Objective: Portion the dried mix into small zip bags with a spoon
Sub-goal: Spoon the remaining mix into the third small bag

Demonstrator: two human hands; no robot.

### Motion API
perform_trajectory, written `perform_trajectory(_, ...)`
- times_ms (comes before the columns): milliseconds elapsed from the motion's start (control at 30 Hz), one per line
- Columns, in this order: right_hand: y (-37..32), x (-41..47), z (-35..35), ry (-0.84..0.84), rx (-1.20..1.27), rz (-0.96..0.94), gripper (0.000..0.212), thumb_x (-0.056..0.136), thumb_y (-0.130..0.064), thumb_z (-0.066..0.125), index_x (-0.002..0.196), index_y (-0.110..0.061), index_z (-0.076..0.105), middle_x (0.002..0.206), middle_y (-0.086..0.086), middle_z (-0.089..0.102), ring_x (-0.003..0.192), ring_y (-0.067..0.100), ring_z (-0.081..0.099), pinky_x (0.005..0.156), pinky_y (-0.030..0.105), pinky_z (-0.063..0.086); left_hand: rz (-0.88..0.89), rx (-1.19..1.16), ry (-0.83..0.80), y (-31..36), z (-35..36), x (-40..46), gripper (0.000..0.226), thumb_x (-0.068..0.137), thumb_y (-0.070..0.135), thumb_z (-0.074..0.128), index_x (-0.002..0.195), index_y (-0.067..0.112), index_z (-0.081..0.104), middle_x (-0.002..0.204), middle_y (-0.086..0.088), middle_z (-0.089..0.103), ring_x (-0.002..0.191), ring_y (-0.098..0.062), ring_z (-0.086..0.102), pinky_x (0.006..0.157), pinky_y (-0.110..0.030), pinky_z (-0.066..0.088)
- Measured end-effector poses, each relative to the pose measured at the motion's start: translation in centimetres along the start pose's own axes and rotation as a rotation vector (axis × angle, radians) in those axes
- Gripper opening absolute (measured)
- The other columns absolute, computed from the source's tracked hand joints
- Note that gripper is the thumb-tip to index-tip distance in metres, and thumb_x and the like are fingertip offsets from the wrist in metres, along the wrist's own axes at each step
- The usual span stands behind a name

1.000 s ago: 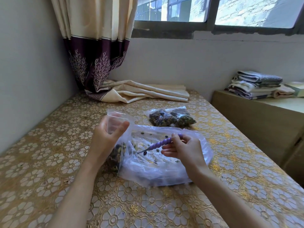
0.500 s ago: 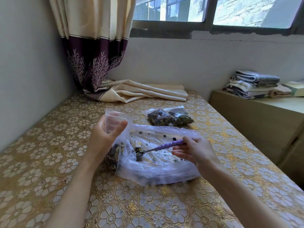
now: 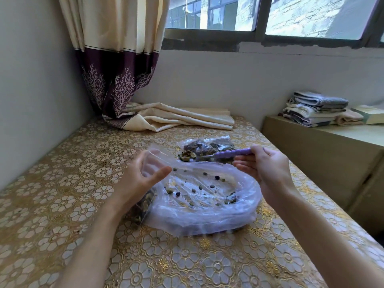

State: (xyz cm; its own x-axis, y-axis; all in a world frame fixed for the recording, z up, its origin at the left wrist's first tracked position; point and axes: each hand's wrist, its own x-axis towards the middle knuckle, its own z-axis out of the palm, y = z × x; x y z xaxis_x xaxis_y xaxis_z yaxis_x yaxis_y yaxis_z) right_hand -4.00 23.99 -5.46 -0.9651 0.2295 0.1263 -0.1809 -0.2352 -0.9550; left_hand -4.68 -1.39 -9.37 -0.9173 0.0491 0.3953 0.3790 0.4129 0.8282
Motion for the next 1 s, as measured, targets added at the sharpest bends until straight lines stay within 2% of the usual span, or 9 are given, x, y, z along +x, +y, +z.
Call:
perform_trajectory(267, -0.5, -1.7, 2.4, -0.200, -0.013, -0.180, 0.022, 0.097, -0.011, 0.045, 0.091, 0.004, 0.060, 0.066, 0.012, 0.070, 0.061, 0.025, 0.069, 0.056, 0.024, 0.056, -0.020, -0.003, 0.014, 0.3, 0.1, -0.2, 0.095, 0.039, 0.091, 0.051, 0.113, 0.031, 0.048, 0.093, 0.018, 0.063, 0.079, 0.002, 0.063, 0.058, -0.010, 0.048)
perform_trajectory(400, -0.3, -2.5, 3.1, -0.337, -0.080, -0.257, 0.018, 0.096, -0.004, 0.043, 0.090, -0.002, 0.060, 0.071, 0.012, 0.069, 0.065, 0.026, 0.069, 0.058, 0.027, 0.056, -0.038, -0.034, 0.015, -0.1, 0.1, -0.1, 0.112, 0.035, 0.090, 0.055, 0.121, 0.019, 0.050, 0.094, 0.007, 0.066, 0.075, 0.001, 0.065, 0.060, -0.013, 0.048)
perform_trajectory(467, -0.1, -2.5, 3.1, -0.360, -0.083, -0.264, 0.018, 0.096, -0.004, 0.042, 0.092, -0.003, 0.060, 0.074, 0.013, 0.069, 0.067, 0.026, 0.069, 0.060, 0.028, 0.057, -0.048, -0.029, 0.021, -0.2, 0.0, -0.1, 0.122, 0.034, 0.090, 0.055, 0.129, 0.014, 0.044, 0.095, 0.000, 0.067, 0.077, -0.007, 0.067, 0.060, -0.017, 0.052)
perform_trajectory(533, 0.1, -2.4, 2.9, -0.346, -0.058, -0.257, 0.018, 0.097, -0.005, 0.042, 0.094, -0.003, 0.059, 0.073, 0.011, 0.069, 0.067, 0.025, 0.069, 0.059, 0.027, 0.056, -0.045, -0.010, 0.017, 0.0, 0.1, -0.2, 0.122, 0.033, 0.091, 0.053, 0.128, 0.014, 0.045, 0.093, -0.003, 0.067, 0.074, -0.011, 0.067, 0.058, -0.017, 0.053)
perform_trajectory(633, 0.6, -1.8, 2.4, -0.269, 0.009, -0.229, 0.018, 0.098, -0.010, 0.042, 0.095, -0.003, 0.059, 0.070, 0.009, 0.070, 0.066, 0.022, 0.069, 0.058, 0.024, 0.055, -0.023, -0.039, 0.033, 0.3, 0.1, -0.2, 0.110, 0.034, 0.091, 0.053, 0.112, 0.015, 0.053, 0.091, 0.002, 0.065, 0.070, -0.005, 0.064, 0.056, -0.008, 0.047)
perform_trajectory(767, 1.4, -1.0, 1.3, -0.118, 0.036, -0.241, 0.023, 0.099, -0.015, 0.041, 0.089, -0.005, 0.059, 0.066, 0.006, 0.067, 0.057, 0.017, 0.063, 0.050, 0.022, 0.050, -0.036, -0.079, 0.084, 0.2, -0.6, -0.2, 0.106, 0.036, 0.089, 0.056, 0.113, 0.016, 0.052, 0.093, 0.002, 0.066, 0.069, 0.004, 0.063, 0.057, -0.005, 0.046)
perform_trajectory(833, 2.0, -0.8, 0.6, -0.071, -0.051, -0.286, 0.024, 0.099, -0.015, 0.043, 0.084, -0.004, 0.058, 0.062, 0.006, 0.065, 0.051, 0.016, 0.060, 0.045, 0.022, 0.047, -0.042, -0.071, 0.127, -0.1, -1.3, -0.2, 0.102, 0.038, 0.089, 0.056, 0.110, 0.016, 0.054, 0.094, 0.002, 0.066, 0.072, 0.004, 0.063, 0.060, -0.011, 0.047)
perform_trajectory(933, 3.0, -0.8, -0.1, -0.052, -0.229, -0.347, 0.025, 0.097, -0.014, 0.047, 0.079, -0.001, 0.059, 0.056, 0.006, 0.063, 0.044, 0.015, 0.056, 0.039, 0.021, 0.043, -0.064, -0.114, 0.193, -1.0, -2.4, -0.2, 0.096, 0.044, 0.084, 0.060, 0.111, 0.014, 0.056, 0.102, -0.002, 0.067, 0.092, -0.014, 0.065, 0.079, -0.029, 0.050)
perform_trajectory(1000, 3.4, -1.0, -0.1, -0.050, -0.322, -0.374, 0.026, 0.095, -0.015, 0.049, 0.073, -0.004, 0.059, 0.053, 0.004, 0.063, 0.041, 0.014, 0.056, 0.039, 0.020, 0.041, -0.053, -0.104, 0.243, -1.1, -3.0, -0.3, 0.094, 0.048, 0.083, 0.059, 0.110, 0.013, 0.057, 0.102, -0.002, 0.067, 0.093, -0.015, 0.065, 0.082, -0.031, 0.050)
